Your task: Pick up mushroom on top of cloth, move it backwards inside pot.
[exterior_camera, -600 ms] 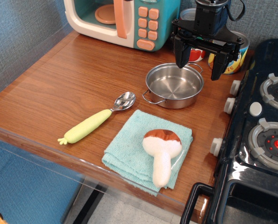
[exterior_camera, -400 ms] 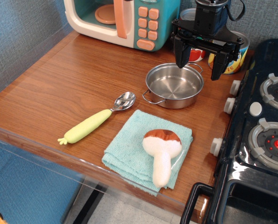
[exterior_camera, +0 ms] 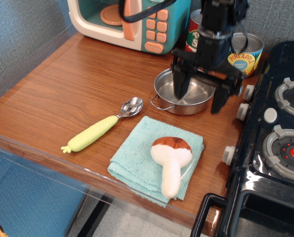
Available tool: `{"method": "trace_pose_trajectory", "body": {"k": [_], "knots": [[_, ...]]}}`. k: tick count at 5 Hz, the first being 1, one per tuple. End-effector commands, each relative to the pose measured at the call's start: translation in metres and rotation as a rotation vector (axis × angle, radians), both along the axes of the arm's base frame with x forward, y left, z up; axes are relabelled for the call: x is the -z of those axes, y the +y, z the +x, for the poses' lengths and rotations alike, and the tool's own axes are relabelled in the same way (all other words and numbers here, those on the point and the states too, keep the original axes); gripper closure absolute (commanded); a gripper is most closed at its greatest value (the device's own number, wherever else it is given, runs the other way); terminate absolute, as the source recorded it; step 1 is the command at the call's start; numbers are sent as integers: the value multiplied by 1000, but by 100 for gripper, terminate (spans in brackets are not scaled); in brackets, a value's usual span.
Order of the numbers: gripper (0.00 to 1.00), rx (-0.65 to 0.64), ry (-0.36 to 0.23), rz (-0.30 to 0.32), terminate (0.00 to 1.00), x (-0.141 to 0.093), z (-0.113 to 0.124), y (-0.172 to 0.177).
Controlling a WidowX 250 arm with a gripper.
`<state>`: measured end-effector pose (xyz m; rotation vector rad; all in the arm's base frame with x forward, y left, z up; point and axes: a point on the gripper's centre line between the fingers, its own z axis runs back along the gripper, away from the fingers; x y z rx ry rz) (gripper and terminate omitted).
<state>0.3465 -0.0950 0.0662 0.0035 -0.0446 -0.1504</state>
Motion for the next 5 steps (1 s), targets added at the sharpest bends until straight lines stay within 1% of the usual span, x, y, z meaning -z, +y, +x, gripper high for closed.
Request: {"method": "trace_pose_trajectory", "body": {"k": [1,2,3,5], "knots": [[0,49,-119,-8,0,-40,-58,-15],[0,61,-95,17,0,-33,-73,-16],[0,49,-88,52,0,-26,-81,-12],[0,-5,-87,105,0,-13,-81,1]]}}
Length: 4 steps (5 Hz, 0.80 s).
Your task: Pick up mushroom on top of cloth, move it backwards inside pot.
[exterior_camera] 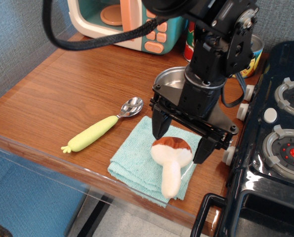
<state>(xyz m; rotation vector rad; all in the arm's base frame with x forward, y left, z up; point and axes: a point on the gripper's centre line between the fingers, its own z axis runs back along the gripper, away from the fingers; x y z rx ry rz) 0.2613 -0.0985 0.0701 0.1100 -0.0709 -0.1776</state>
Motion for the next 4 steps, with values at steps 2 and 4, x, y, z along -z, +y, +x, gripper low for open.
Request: {"method": "trace_pose_trajectory", "body": {"k": [2,4], "knots": [[0,-79,5,38,0,20,13,14],[100,-92,16,29,0,24,16,17]]}}
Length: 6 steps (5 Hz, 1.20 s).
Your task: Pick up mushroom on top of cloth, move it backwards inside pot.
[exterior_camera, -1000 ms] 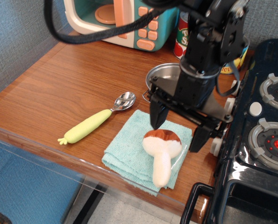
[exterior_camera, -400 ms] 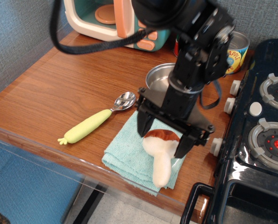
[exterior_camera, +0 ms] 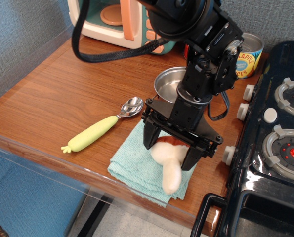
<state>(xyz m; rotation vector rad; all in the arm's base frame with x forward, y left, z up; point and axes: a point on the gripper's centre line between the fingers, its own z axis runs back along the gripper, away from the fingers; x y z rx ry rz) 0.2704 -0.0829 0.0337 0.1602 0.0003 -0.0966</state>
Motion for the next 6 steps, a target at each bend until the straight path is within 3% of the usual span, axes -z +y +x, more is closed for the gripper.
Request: {"method": "trace_pose_trajectory", "body": {"k": [1,2,3,5,6], "knots": [[100,15,-85,-43,0,-29,11,4],[100,25,-130,-71,0,-54,20,13],[100,0,-181,-96,0,-73,45,24],[100,-70,-195,-92,0,-74,104,49],[100,-84,-187,-81,0,-67,120,56]]}}
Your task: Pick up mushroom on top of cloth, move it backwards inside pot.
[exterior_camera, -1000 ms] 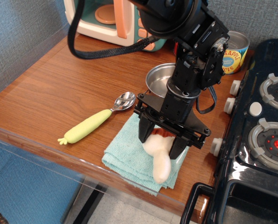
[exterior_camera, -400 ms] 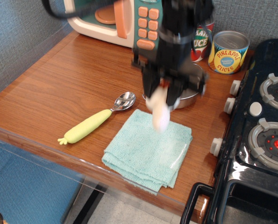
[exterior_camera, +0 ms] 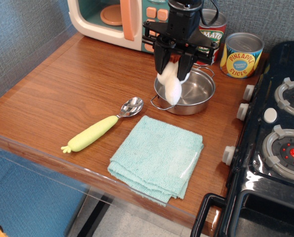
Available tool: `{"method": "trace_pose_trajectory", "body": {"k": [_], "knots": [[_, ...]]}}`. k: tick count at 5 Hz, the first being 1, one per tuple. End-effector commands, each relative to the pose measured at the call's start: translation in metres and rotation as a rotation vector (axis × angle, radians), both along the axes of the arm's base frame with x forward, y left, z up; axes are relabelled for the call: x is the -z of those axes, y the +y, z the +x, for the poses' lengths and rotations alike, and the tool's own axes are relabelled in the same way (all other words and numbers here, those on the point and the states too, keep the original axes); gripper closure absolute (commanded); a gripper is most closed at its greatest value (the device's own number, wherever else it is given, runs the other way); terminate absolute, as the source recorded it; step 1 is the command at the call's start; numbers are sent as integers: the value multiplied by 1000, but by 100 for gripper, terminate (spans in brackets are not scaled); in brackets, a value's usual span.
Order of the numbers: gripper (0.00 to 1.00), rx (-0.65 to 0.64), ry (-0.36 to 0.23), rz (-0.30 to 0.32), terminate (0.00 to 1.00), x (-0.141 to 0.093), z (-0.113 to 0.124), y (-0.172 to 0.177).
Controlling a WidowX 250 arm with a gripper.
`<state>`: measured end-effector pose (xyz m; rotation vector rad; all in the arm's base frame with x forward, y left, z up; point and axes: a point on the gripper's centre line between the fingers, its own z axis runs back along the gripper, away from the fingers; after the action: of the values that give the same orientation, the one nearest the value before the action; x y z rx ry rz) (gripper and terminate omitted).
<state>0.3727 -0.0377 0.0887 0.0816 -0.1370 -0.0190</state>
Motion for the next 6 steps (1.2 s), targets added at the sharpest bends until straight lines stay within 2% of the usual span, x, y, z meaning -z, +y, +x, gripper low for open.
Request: {"method": "trace_pose_trajectory", "body": {"k": [1,2,5,6], "knots": [[100,-11,-43,16,0,-6,30,11],[0,4,-46,3,0,-7,36,6],[0,32,-96,-17,0,-39,25,-4],[0,36,-93,-28,0,-43,18,-6]]}}
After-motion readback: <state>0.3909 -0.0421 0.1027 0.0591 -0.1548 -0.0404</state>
